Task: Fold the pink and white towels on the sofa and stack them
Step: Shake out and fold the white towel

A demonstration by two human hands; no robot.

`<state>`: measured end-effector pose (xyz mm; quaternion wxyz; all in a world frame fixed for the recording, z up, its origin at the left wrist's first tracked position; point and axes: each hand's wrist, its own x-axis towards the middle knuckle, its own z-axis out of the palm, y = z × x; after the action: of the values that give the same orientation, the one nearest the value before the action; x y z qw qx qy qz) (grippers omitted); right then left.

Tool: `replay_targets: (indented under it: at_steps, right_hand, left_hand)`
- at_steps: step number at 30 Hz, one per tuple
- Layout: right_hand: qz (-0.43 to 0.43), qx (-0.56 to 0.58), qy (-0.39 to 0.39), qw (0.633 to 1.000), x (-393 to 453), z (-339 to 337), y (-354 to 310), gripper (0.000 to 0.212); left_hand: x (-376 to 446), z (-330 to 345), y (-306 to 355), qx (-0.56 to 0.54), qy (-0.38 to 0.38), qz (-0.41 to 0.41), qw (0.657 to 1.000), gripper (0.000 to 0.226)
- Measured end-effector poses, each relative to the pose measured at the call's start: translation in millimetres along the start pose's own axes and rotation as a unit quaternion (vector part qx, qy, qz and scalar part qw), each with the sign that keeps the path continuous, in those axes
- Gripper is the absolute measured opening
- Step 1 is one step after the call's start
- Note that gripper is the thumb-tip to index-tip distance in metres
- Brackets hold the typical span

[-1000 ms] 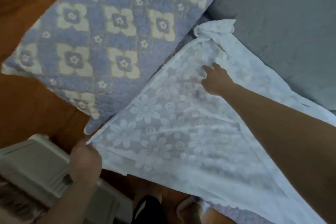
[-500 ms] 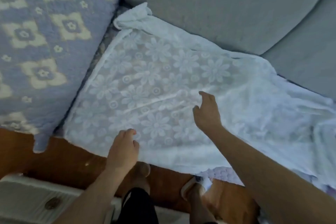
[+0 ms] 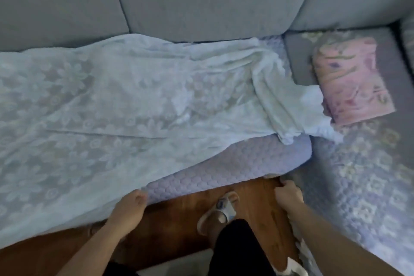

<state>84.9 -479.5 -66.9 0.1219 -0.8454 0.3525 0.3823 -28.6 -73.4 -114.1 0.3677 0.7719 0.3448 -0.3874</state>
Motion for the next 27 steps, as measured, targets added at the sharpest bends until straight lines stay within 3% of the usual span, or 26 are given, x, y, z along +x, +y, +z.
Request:
replay_targets:
  at_steps: [4, 7, 11, 13, 15, 17, 19, 20, 22, 24, 27]
  right_hand:
    - [-0.005, 0.048, -0.071, 0.996, 62.5, -46.5, 57.7, 0.049]
    - [-0.018, 0.103, -0.049, 0.993, 91.8, -81.4, 62.0, 0.039]
    - [-0.042, 0.168, 0.078, 0.982, 152.8, -123.5, 29.4, 0.091]
    - [-0.055, 0.153, 0.124, 0.979, 199.8, -139.9, 14.2, 0.097]
    - [-0.033, 0.020, 0.106, 0.994, 231.6, -153.1, 2.7, 0.083]
    - [-0.049, -0.041, 0.113, 0.992, 226.8, -166.6, -11.2, 0.054]
    - [-0.096, 0.051, 0.137, 0.985, 193.5, -180.8, -21.0, 0.035]
    - [-0.090, 0.150, 0.097, 0.980, 166.8, -193.7, -23.2, 0.033]
    - [-0.082, 0.386, 0.006, 0.919, 115.9, -220.1, -17.8, 0.036]
    - [-0.113, 0.509, -0.071, 0.850, 61.6, -267.6, -15.7, 0.044]
    - [-0.166, 0.608, -0.162, 0.759, 3.4, -348.7, -20.3, 0.062]
  left_hand:
    - [-26.1, 89.8, 74.3, -0.139, 0.009, -0.082, 0.987, 0.018]
    - [-41.9, 132.0, 131.7, -0.131, -0.034, -0.071, 0.988, 0.017]
    - [-44.5, 153.2, 205.1, -0.077, -0.065, 0.031, 0.994, 0.015]
    - [-40.2, 155.6, 231.1, -0.071, -0.065, 0.062, 0.993, 0.013]
    - [-36.1, 151.5, 250.0, -0.079, -0.074, 0.072, 0.992, 0.013]
    - [-40.4, 139.5, 268.1, -0.054, -0.077, 0.091, 0.991, 0.014]
    - [-58.2, 122.9, 285.4, -0.029, -0.080, 0.103, 0.991, 0.015]
    - [-69.4, 115.4, 293.8, -0.030, -0.092, 0.100, 0.990, 0.015]
    - [-93.6, 103.5, 309.3, -0.039, -0.128, 0.094, 0.987, 0.014]
    - [-114.6, 101.2, 330.8, -0.027, -0.162, 0.128, 0.978, 0.020]
    - [-139.1, 123.9, 382.3, -0.013, -0.159, 0.211, 0.964, 0.072]
